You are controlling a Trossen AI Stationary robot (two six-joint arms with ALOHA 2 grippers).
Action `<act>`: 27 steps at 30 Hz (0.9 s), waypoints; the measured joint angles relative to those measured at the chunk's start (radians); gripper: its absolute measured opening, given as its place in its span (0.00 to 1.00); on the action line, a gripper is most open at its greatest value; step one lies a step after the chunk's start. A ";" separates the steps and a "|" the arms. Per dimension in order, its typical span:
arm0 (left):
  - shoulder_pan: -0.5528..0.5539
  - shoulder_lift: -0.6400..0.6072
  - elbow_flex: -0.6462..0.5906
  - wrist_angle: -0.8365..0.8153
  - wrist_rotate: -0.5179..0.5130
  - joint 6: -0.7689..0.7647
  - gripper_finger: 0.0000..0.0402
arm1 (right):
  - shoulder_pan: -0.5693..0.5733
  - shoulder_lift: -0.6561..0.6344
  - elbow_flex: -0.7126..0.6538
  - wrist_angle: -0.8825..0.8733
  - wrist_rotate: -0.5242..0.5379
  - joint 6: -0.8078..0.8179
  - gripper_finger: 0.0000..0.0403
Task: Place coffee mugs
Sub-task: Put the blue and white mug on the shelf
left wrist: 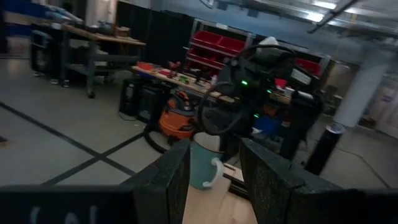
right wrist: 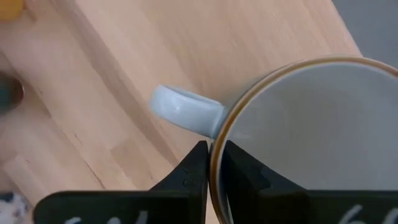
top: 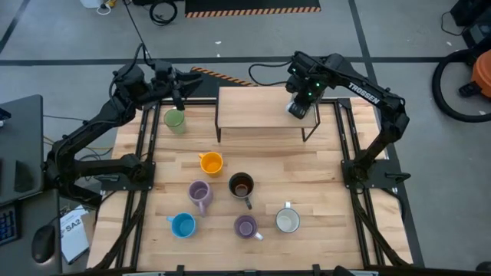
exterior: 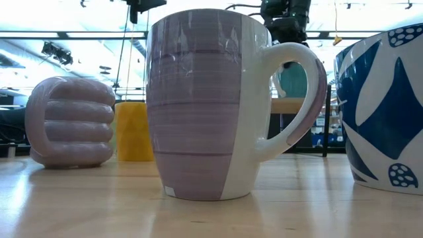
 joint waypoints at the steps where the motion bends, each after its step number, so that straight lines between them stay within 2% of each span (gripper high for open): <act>1: 0.000 0.000 0.000 0.000 -0.018 -0.001 0.36 | 0.000 0.006 0.002 0.003 0.000 0.023 0.11; 8: 0.000 0.006 0.000 0.000 -0.060 -0.049 0.36 | -0.002 0.061 0.023 0.021 0.005 0.110 0.12; 19: -0.001 0.006 0.000 0.030 -0.040 -0.049 0.36 | -0.066 0.071 0.074 0.013 0.003 0.168 0.12; 27: -0.001 0.006 0.000 0.036 0.012 -0.047 0.36 | -0.094 0.071 0.075 0.012 0.003 0.328 0.12</act>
